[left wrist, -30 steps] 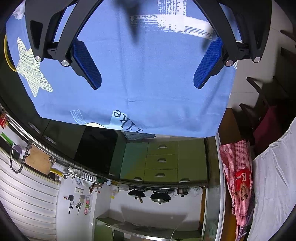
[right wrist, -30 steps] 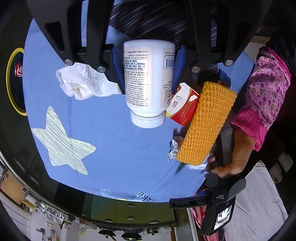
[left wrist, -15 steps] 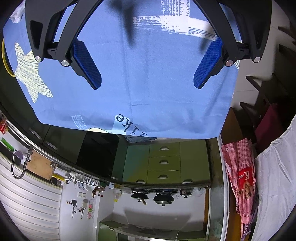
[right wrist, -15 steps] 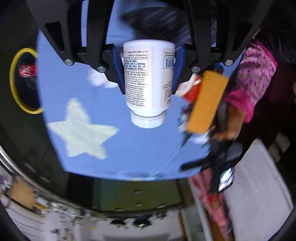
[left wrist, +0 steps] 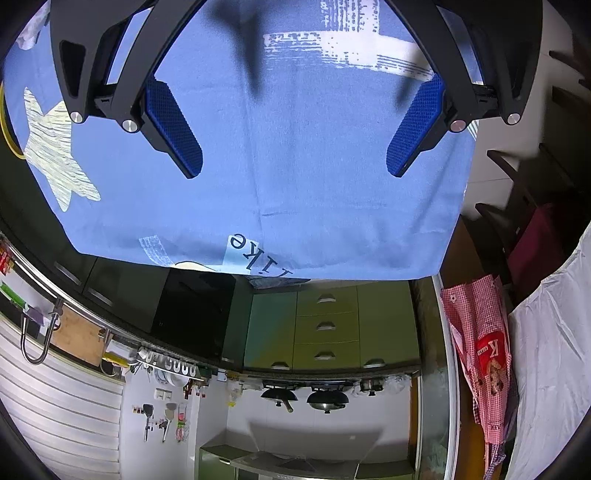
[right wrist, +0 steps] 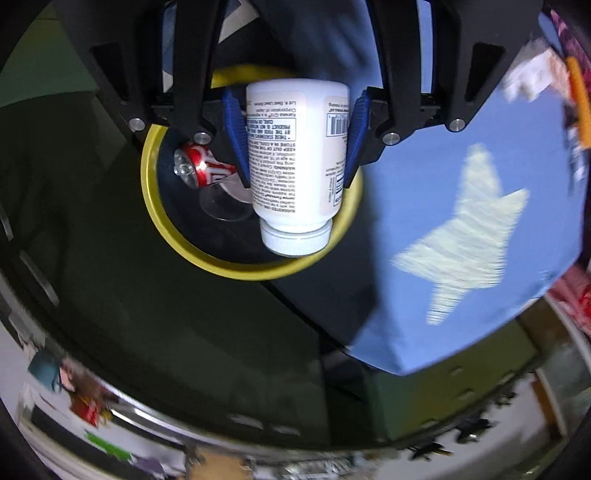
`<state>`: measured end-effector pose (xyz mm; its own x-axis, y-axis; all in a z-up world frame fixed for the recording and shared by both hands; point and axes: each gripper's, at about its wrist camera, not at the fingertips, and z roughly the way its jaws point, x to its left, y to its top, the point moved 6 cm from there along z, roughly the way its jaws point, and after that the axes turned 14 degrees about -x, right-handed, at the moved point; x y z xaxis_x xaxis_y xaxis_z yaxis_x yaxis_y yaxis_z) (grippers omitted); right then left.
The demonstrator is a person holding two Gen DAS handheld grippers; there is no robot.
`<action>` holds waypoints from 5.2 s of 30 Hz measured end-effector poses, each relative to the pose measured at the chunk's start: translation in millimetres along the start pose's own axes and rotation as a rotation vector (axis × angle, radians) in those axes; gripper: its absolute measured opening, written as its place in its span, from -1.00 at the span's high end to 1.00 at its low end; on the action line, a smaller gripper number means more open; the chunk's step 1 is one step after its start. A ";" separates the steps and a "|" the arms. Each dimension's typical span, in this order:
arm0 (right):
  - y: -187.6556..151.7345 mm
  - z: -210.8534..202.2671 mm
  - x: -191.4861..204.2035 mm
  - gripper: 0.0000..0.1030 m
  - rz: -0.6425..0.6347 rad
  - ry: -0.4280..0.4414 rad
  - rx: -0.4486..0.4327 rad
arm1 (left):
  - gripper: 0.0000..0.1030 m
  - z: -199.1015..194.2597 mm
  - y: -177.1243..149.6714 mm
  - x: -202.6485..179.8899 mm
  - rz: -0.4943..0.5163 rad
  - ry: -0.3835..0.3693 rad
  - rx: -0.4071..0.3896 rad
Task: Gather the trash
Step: 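Carry the pill bottle into the bin and open the right tool, then grasp the orange mesh fruit sleeve with the left tool, then carry the orange mesh sleeve over the bin and open the left tool, then grasp the white crumpled tissue with the right tool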
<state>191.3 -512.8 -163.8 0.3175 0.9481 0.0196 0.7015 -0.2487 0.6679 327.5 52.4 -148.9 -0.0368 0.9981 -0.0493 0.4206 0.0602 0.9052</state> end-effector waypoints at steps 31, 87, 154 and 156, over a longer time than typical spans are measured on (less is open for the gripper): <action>-38.8 -57.3 30.5 -0.06 -0.039 0.174 -0.164 | -0.91 -140.4 -47.7 -49.1 0.043 -0.058 0.318; -74.4 -87.3 -75.3 -0.08 0.117 0.083 -0.211 | 0.71 -148.9 -7.8 -366.8 0.294 -0.807 0.467; -126.4 -80.5 224.5 0.07 -0.439 0.600 0.040 | -0.91 -220.2 -32.9 -33.3 -0.228 -0.301 0.141; -126.9 -77.4 224.1 0.50 -0.447 0.585 0.040 | -0.91 -217.2 -33.9 -39.9 -0.224 -0.308 0.153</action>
<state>124.1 -253.4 -186.5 -0.3883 0.9087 0.1531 0.7103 0.1893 0.6780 117.8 7.8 -85.9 0.1209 0.9156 -0.3834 0.5636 0.2547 0.7858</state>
